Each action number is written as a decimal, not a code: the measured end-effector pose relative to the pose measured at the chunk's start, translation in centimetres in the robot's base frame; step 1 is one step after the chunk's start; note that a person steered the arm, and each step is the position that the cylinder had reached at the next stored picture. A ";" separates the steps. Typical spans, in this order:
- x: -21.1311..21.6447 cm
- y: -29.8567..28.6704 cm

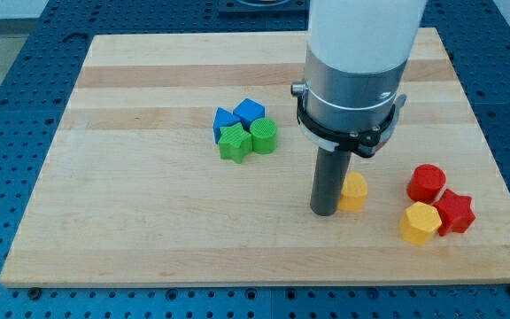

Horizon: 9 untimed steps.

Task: Move the yellow heart between the yellow hexagon and red circle

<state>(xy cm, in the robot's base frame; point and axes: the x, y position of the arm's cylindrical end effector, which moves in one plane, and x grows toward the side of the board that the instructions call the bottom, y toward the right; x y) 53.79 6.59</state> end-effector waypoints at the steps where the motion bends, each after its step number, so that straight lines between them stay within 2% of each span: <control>1: -0.7 -2.2; 2: -1.8 -1.9; 4: -1.8 4.0; 5: -1.8 5.1; 7: -1.4 -0.7; 9: 0.8 1.2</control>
<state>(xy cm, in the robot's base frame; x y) 54.60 7.80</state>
